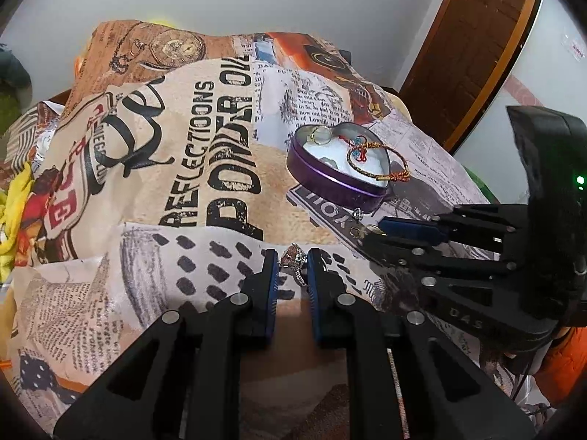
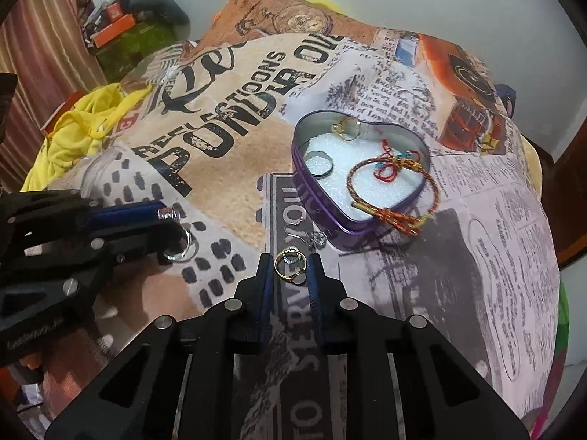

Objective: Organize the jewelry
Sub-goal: 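Carry both earrings over the heart tin and open both tools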

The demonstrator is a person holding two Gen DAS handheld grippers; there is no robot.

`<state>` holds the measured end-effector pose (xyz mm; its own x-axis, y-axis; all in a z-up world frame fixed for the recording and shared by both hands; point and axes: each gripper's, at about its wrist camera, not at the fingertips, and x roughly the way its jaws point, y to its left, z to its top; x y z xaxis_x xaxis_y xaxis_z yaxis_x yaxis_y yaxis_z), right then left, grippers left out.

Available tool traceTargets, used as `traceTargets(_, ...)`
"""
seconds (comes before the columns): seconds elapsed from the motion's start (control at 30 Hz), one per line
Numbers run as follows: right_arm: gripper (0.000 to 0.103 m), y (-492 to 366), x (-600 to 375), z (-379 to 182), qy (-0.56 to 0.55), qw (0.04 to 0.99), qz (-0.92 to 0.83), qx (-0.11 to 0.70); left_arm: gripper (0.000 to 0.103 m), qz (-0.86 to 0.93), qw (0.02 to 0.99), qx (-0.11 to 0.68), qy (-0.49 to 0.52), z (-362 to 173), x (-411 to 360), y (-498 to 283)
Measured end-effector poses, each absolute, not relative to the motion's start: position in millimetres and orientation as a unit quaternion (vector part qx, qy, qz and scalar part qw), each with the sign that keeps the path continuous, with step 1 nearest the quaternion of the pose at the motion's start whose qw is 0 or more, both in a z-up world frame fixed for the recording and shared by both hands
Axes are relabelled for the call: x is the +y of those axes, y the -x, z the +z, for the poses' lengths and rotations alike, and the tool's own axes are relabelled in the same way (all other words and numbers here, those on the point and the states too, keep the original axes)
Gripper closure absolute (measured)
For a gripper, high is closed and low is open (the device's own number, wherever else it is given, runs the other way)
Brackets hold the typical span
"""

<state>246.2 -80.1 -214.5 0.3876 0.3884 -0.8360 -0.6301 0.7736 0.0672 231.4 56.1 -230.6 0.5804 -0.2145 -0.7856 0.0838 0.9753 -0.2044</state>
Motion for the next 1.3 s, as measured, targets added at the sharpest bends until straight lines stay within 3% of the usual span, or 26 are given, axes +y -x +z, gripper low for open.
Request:
traceTargets(0.73, 0.087, -251.1, -134.9, -142.0, 0.062, 0.882, 0.285, 0.37, 0.089, -0.088, 0.91, 0.404, 0.043, -170.2, 24.4, -254.6)
traceTargets(1.3, 0.086, -282.2, -127.3, -152.0, 0.059, 0.882, 0.287, 0.369, 0.089, -0.096, 0.907, 0.409, 0.039, -177.7, 19.4, -304.0)
